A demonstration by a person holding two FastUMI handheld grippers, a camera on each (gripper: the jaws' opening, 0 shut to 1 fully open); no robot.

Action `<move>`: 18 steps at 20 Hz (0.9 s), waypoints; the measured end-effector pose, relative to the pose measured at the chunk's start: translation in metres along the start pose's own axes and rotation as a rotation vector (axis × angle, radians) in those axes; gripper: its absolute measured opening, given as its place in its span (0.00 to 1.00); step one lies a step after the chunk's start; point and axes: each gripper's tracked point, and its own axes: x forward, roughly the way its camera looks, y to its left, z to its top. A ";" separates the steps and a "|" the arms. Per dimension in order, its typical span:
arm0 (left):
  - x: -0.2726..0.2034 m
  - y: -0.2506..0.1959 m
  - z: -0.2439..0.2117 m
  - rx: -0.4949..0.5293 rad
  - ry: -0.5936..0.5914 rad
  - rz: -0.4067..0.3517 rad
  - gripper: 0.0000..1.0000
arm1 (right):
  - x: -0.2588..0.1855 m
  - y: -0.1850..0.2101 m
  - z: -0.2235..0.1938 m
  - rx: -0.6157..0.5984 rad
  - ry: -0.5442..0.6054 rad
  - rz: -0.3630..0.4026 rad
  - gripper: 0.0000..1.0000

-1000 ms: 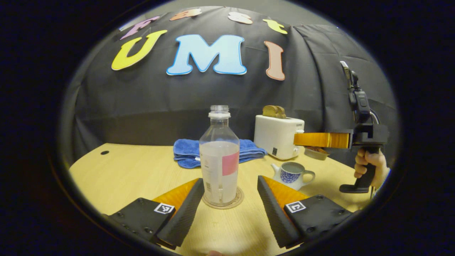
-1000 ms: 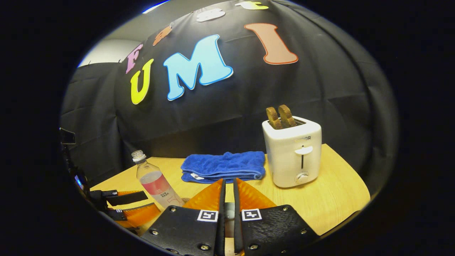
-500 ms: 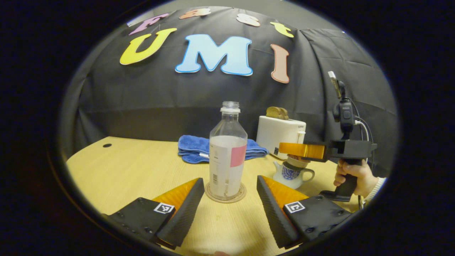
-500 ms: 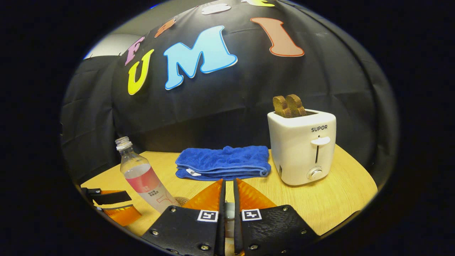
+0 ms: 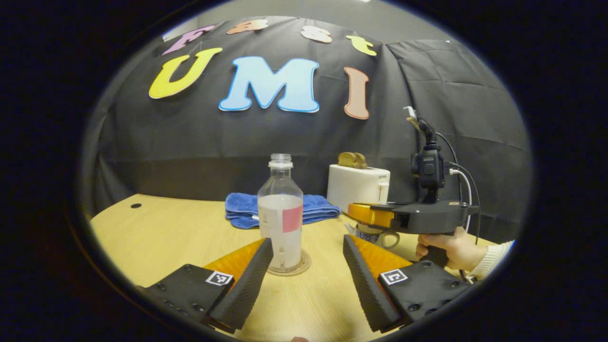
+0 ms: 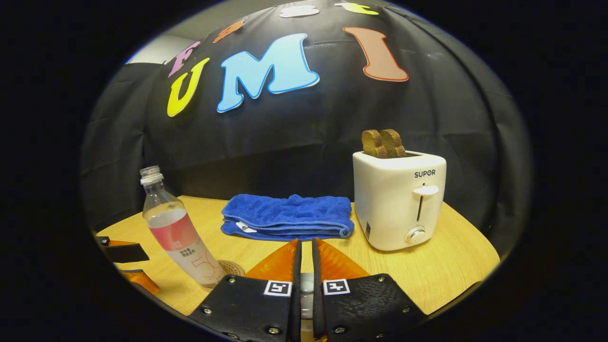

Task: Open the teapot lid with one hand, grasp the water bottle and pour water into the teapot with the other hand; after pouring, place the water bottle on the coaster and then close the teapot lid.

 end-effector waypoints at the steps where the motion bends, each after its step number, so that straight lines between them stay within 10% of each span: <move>1: -0.001 0.000 -0.001 0.004 0.003 0.001 1.00 | 0.000 0.003 -0.002 0.007 0.003 0.012 0.10; 7: -0.004 0.002 0.008 0.026 -0.024 0.015 1.00 | -0.004 0.008 -0.005 -0.042 -0.008 0.010 0.20; 14: -0.018 -0.007 0.030 0.021 -0.088 -0.007 1.00 | -0.050 0.017 0.029 -0.071 -0.058 -0.025 0.81; 18: -0.041 -0.011 0.044 0.020 -0.128 -0.014 1.00 | -0.113 0.021 0.061 -0.091 -0.141 -0.068 0.90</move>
